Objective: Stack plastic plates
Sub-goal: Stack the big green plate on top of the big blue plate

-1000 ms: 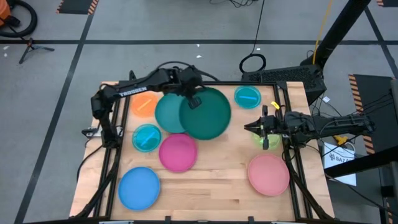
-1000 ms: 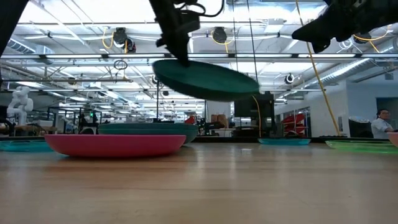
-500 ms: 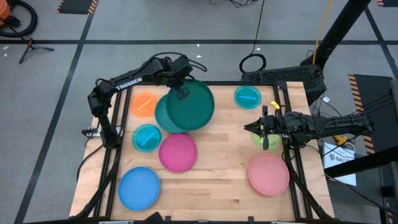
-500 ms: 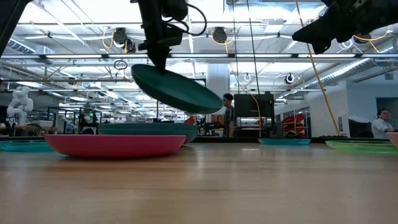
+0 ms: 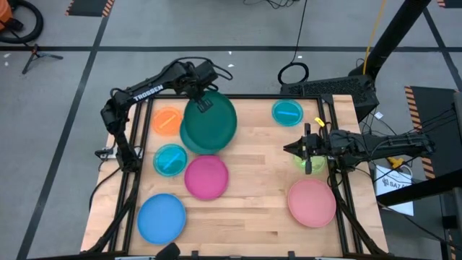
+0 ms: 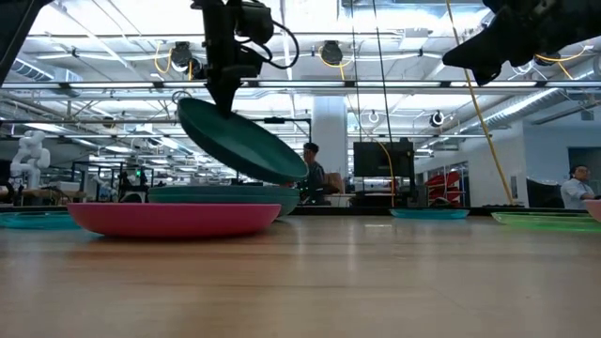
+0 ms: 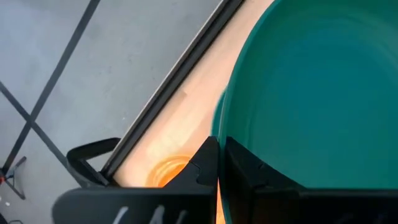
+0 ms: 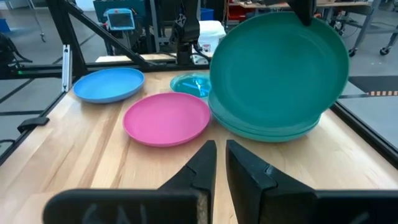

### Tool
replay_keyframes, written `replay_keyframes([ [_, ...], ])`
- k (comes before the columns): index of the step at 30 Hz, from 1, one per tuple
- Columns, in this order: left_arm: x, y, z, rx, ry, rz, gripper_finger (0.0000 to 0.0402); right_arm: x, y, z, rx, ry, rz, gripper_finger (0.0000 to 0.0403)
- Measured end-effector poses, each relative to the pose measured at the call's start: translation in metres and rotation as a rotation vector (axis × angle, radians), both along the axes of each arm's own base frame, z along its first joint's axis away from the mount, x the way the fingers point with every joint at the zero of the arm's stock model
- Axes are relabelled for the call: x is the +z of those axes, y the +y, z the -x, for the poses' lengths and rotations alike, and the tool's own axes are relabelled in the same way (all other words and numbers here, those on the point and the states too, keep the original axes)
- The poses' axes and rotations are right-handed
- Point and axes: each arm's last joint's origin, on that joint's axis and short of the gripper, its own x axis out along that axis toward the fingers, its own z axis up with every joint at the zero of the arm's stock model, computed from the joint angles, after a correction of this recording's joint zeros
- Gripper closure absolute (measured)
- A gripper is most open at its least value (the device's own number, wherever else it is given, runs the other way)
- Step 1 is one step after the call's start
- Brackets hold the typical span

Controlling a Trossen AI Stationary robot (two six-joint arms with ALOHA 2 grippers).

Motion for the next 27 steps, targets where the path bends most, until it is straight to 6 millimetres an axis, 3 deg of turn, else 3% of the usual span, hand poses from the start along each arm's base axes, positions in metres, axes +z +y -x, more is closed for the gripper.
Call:
replay_keyframes([
  [16, 0.000, -0.001, 0.000, 0.005, -0.001, 0.004, 0.0392, -0.002, 0.000, 0.001, -0.005, 0.020, -0.017, 0.0374],
  [27, 0.026, -0.020, 0.011, -0.018, -0.126, -0.053, 0.0392, -0.002, 0.000, 0.001, -0.007, 0.022, -0.024, 0.0374],
])
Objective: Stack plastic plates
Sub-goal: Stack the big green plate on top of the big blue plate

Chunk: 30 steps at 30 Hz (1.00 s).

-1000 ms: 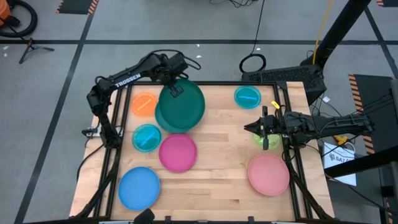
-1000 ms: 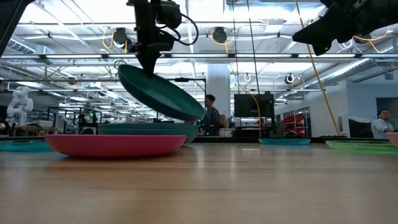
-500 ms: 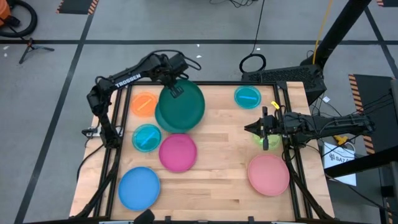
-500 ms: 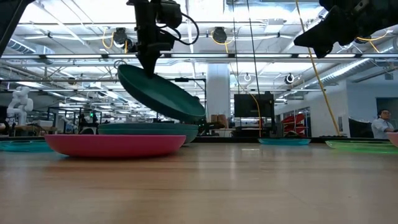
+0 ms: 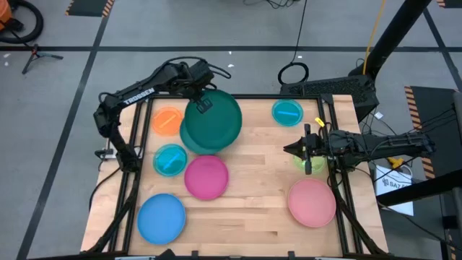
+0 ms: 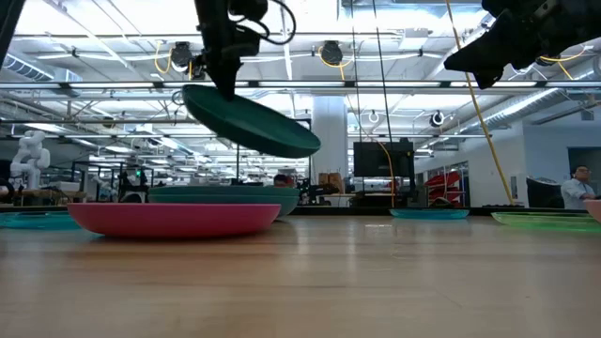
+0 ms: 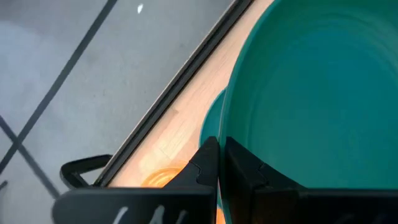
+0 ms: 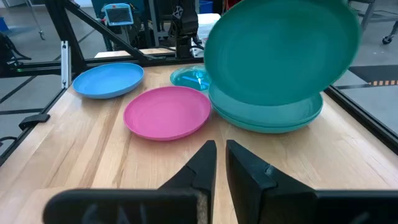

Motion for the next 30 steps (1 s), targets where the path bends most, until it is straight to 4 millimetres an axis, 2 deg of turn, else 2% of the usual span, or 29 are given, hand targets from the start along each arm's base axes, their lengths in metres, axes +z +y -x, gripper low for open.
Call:
replay_keyframes([
  [8, -0.003, -0.020, 0.032, 0.038, -0.097, -0.020, 0.0392, 0.001, 0.000, 0.000, -0.005, -0.007, -0.018, 0.0374],
  [15, -0.027, -0.020, 0.051, 0.174, -0.066, -0.035, 0.0392, 0.002, 0.000, -0.001, -0.008, -0.025, -0.029, 0.0374],
  [23, -0.067, -0.017, 0.052, 0.221, -0.020, -0.001, 0.0390, 0.002, 0.000, -0.001, -0.007, -0.023, -0.027, 0.0374],
  [30, -0.076, -0.016, 0.051, 0.220, -0.025, -0.005, 0.0375, 0.002, 0.000, 0.000, -0.007, -0.019, -0.026, 0.0374],
])
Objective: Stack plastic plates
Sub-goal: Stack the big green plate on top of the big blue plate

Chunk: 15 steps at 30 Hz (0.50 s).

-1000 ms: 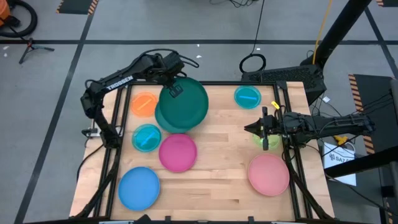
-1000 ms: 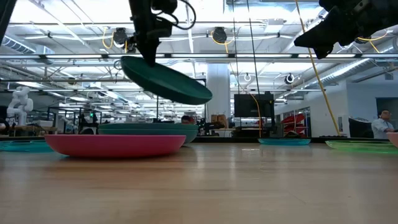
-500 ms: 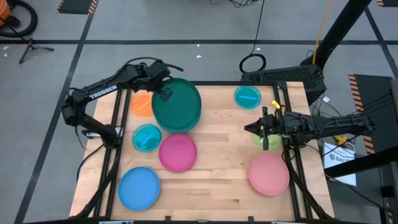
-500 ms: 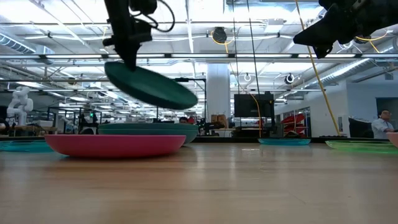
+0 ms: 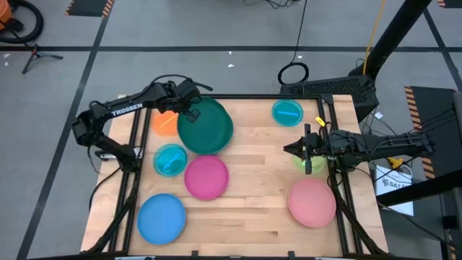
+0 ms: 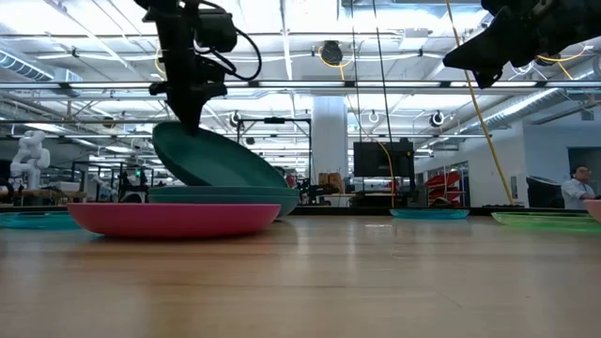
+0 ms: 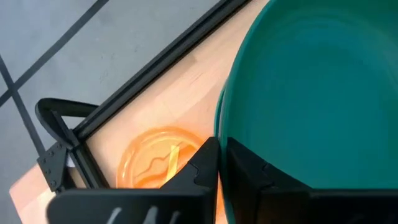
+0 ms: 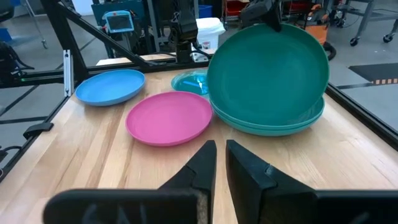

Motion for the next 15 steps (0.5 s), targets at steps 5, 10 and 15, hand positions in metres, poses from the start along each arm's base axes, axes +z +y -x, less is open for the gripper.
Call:
replay_keyframes([
  [5, 0.0003, -0.0001, -0.0002, -0.003, -0.002, -0.002, 0.0372, 0.0000, 0.0000, 0.0001, 0.000, 0.000, 0.000, 0.0374],
  [10, 0.0003, -0.0001, -0.0002, -0.004, -0.002, -0.002, 0.0371, 0.0000, 0.0000, 0.0000, 0.000, 0.000, 0.000, 0.0374],
  [15, 0.0003, -0.0001, -0.0002, 0.000, -0.004, -0.001, 0.0370, 0.0000, 0.0000, 0.0000, 0.000, 0.000, 0.000, 0.0374],
])
